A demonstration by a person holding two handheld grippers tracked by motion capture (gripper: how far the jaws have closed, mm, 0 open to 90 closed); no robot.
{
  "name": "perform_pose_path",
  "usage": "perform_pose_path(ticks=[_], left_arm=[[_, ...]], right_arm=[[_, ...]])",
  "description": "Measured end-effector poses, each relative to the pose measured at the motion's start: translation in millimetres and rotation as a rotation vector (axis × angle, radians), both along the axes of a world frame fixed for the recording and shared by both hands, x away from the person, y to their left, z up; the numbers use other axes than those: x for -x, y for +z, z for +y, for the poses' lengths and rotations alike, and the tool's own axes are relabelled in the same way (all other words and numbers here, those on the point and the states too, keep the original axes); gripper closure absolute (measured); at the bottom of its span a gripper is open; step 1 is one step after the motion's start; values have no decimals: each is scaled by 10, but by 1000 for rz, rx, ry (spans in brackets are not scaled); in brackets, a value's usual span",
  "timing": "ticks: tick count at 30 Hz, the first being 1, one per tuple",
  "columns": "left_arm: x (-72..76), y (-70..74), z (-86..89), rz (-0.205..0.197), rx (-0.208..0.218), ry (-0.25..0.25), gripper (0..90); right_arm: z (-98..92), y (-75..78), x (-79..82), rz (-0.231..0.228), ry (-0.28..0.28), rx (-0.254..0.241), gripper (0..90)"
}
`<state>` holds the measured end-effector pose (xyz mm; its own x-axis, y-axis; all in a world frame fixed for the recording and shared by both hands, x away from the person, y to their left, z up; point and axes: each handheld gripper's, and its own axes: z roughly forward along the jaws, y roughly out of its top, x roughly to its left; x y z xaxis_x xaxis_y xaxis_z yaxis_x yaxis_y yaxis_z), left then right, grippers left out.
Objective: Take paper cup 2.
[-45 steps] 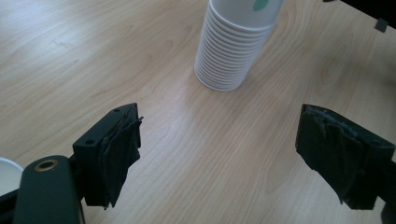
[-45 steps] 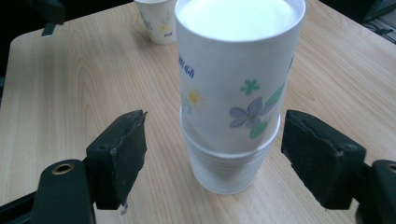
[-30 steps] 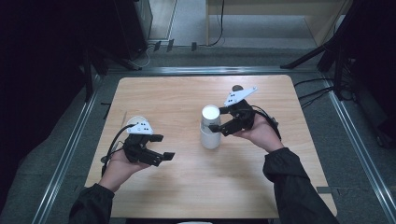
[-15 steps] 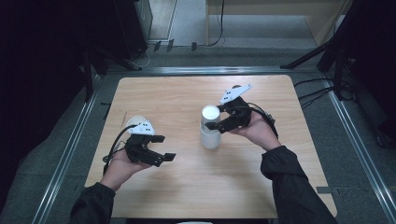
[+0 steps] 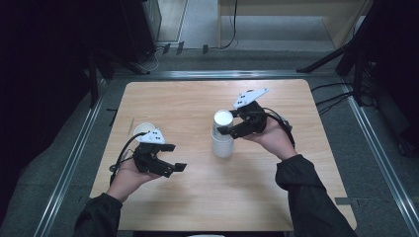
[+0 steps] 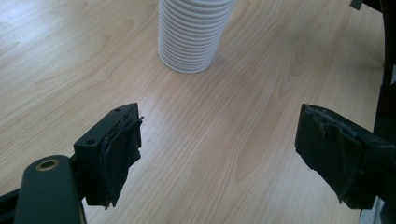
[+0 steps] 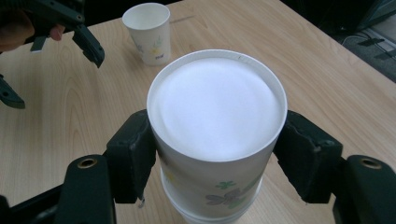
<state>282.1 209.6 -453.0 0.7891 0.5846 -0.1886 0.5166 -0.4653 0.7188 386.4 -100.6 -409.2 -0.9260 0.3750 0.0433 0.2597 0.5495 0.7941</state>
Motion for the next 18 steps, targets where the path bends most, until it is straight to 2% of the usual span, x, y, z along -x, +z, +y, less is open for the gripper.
perform_pose_path(ticks=[7,14,18], left_arm=[[-2,3,5,-1,8,1,145],[1,16,6,-5,18,-2,144],[-2,17,16,-5,21,1,144]], right_arm=[[-38,125,31,-5,-9,-27,327],[-52,272,95,-39,-4,-37,328],[-100,413,146,-67,-3,-74,329]])
